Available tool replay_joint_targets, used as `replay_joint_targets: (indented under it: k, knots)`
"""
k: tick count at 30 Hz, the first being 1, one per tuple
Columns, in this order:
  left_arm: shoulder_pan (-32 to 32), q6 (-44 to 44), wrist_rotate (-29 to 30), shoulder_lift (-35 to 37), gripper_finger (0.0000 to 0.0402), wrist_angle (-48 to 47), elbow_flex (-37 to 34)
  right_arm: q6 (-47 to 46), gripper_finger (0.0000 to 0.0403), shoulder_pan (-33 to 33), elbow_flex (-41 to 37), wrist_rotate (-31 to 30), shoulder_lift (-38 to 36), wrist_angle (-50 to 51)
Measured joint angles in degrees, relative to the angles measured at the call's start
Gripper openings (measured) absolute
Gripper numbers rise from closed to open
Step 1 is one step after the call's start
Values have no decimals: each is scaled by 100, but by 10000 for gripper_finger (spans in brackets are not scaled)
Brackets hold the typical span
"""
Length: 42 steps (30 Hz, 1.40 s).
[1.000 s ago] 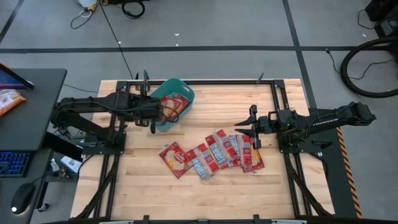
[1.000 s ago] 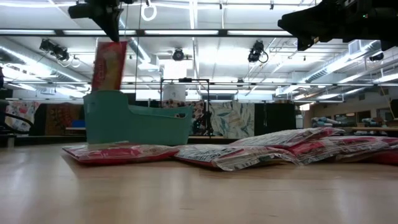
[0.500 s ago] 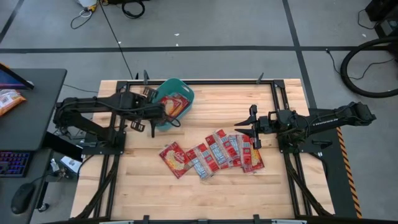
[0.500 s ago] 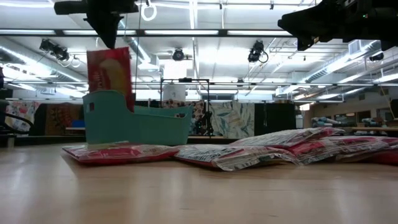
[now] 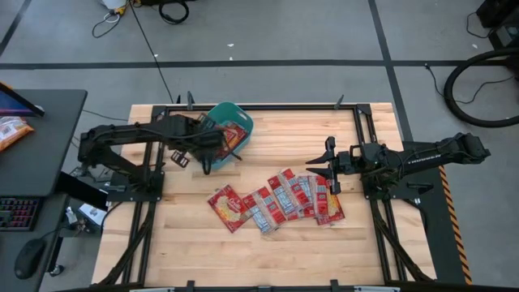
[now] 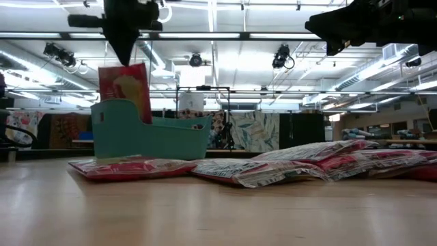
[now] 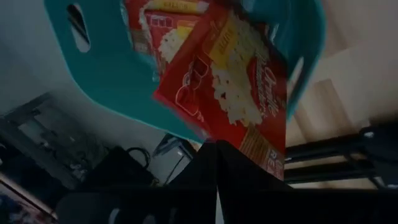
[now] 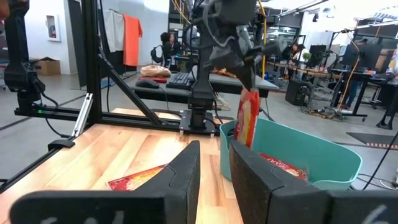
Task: Sort popcorn bags into baskets
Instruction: Put the red popcorn bag into the blue bin
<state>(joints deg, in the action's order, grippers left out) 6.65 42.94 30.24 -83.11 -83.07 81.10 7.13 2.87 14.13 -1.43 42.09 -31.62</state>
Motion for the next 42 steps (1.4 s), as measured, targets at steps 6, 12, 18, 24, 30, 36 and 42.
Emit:
replay_joint_targets:
  k: [6,12,18,24,30,36,42]
  knots:
    - [202,795,177,-445,0,301,0,9,91,2,0,0,2,17]
    - [473,1461,238,-888,4,1034,0,12,91,1,0,0,1,6]
    - [731,1710,266,-1303,8,1857,0,12,91,1,0,0,1,5]
    - [871,1148,360,-1503,50,2407,0,27,91,2,0,0,0,37]
    - [631,234,943,-1508,130,2439,60,36,91,1,0,0,2,39]
    - [-92,-1183,-1511,-1511,150,2479,141,36,91,0,0,0,2,42]
    - [-877,-3115,-2622,-1640,143,2658,-92,36,91,1,0,0,2,43]
